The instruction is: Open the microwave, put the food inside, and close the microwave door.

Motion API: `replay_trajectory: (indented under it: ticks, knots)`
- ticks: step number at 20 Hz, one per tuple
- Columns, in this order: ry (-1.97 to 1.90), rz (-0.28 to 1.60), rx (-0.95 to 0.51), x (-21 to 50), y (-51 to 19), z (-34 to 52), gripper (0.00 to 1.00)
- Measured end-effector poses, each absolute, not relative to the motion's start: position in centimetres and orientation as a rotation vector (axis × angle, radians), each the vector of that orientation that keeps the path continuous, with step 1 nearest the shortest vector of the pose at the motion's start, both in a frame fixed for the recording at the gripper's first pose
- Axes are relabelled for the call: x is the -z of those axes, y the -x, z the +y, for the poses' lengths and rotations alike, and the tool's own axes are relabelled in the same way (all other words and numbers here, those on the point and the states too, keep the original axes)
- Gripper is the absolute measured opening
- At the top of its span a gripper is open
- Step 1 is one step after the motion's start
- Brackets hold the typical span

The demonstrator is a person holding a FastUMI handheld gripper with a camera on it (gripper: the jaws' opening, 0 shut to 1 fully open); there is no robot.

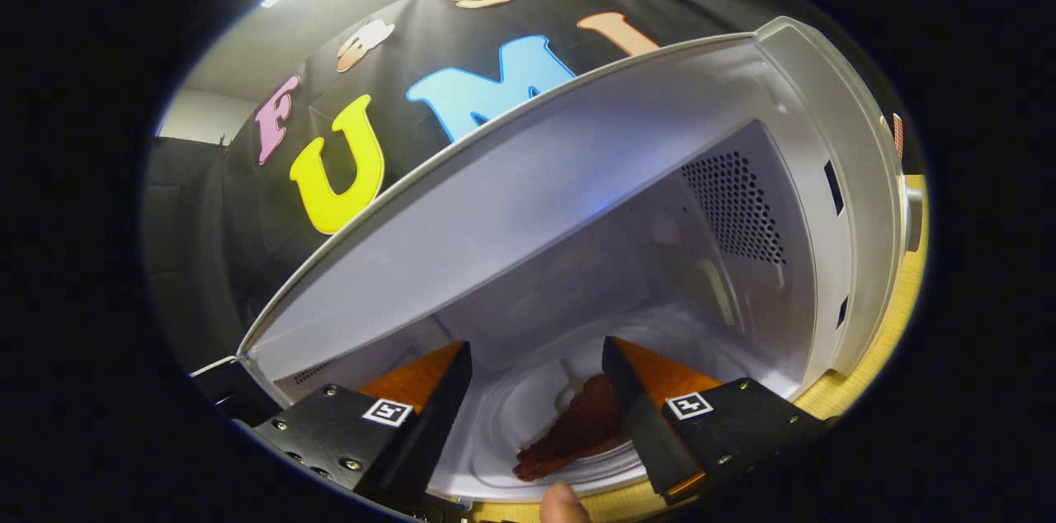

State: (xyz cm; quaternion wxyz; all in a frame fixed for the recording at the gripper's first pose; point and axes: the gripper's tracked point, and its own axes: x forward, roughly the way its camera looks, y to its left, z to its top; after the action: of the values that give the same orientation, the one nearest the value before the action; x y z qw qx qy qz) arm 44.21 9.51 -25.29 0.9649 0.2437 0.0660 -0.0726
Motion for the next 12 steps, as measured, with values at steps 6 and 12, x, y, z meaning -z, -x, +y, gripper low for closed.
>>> replay_trajectory:
  ticks: [6,12]
  knots:
    - [-0.389,0.173,-0.044,22.0,-36.4,14.6,0.96]
    - [-0.335,0.189,-0.315,15.8,-25.1,20.5,0.96]
